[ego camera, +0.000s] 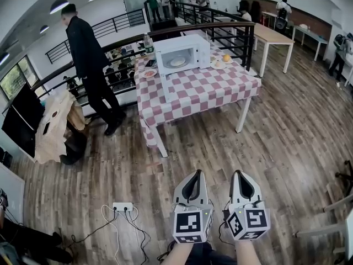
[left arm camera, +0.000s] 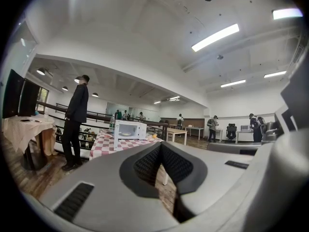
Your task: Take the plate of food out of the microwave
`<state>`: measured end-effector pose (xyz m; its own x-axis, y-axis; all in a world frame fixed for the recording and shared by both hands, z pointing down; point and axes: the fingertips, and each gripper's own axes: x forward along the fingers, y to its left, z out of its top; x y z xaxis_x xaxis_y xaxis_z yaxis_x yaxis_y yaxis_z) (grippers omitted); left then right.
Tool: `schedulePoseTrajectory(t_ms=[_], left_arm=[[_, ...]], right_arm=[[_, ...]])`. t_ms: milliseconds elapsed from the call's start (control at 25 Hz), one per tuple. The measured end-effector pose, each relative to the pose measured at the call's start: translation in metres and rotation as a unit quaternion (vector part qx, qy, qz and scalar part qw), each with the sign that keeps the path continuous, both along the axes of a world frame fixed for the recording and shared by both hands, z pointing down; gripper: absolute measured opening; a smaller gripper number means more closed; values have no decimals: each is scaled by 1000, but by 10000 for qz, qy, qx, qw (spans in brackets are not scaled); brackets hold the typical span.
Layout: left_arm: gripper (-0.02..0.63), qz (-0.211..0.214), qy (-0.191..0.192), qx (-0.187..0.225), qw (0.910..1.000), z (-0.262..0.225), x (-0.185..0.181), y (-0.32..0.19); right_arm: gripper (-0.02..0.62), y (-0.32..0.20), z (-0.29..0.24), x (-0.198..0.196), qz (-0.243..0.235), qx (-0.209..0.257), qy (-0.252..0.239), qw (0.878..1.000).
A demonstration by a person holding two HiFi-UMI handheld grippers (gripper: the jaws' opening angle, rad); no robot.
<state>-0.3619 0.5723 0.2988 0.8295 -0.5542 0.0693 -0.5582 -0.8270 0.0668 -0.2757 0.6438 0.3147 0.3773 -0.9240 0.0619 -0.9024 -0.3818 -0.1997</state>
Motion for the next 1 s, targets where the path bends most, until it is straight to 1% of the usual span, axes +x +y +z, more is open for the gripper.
schedulePoseTrajectory(t_ms=[240,400,1000], left_arm=[[10,81,-35,-77,9999,9,20,-16],[11,150,-12,-88,9998,13,43,-38],[9,162,102,-63,9998,3,123,-178]], right_arm=[[-8,-17,9,17,42,-41,-76,10000],[-8,-39,13,37,70,-63,-26,10000],[-8,-178,7,115,37,-87,43,9999]])
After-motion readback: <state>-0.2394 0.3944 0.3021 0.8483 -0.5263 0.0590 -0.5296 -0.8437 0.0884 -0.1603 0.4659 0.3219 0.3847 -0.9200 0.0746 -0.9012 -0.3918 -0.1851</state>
